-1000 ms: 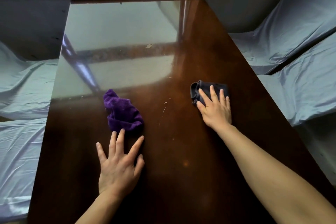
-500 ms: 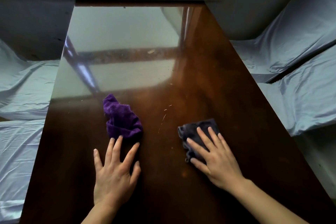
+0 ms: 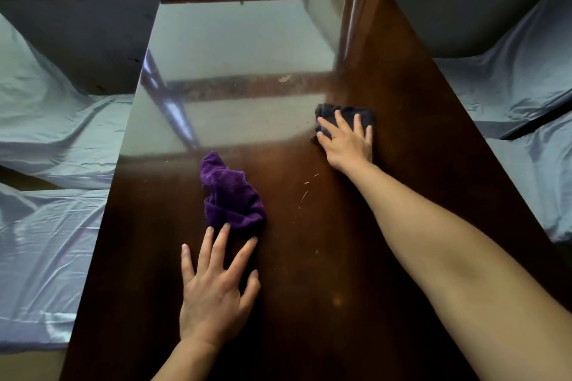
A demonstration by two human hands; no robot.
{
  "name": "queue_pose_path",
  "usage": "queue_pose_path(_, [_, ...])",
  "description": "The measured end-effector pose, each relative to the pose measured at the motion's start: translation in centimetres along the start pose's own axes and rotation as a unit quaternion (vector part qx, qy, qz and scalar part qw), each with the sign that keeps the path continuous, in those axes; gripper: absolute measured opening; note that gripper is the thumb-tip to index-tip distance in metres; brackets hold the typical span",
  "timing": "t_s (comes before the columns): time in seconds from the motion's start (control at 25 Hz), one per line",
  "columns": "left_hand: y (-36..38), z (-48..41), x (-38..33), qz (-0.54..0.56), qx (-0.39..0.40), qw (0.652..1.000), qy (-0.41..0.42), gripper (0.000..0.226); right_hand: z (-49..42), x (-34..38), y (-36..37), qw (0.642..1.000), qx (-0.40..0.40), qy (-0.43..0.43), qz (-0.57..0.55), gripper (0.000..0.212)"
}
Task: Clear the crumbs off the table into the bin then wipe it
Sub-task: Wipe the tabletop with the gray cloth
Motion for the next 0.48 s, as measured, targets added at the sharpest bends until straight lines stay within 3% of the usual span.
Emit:
queue_pose_path(0.2, [-0.2, 0.1, -0.1, 0.006, 0.002, 1.000, 0.000, 0.057, 11.0, 0.4, 2.3, 0.956, 0.084, -0.278, 0.046, 0.047])
queue_pose_path(0.36, [-0.4, 0.0, -0.2, 0.002, 0.008, 1.000, 0.001, 0.057, 23.0, -3.1, 4.1, 0.928, 0.039, -0.355, 0.105, 0.049])
queue_pose_path(0.48, [-0.5, 0.1, -0.3, 0.001, 0.011, 1.000, 0.002, 0.057, 23.5, -3.4, 4.4, 0.920, 0.022, -0.364, 0.145, 0.052])
Point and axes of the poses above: each hand's wrist, its own z-axis away from the middle knuckle, its own y-axis out of the palm, x = y × z, the point moved 8 cm from there along -z, towards the middle knuckle, and after that the axes turned 1 degree about -y, right-handed, at the moved point
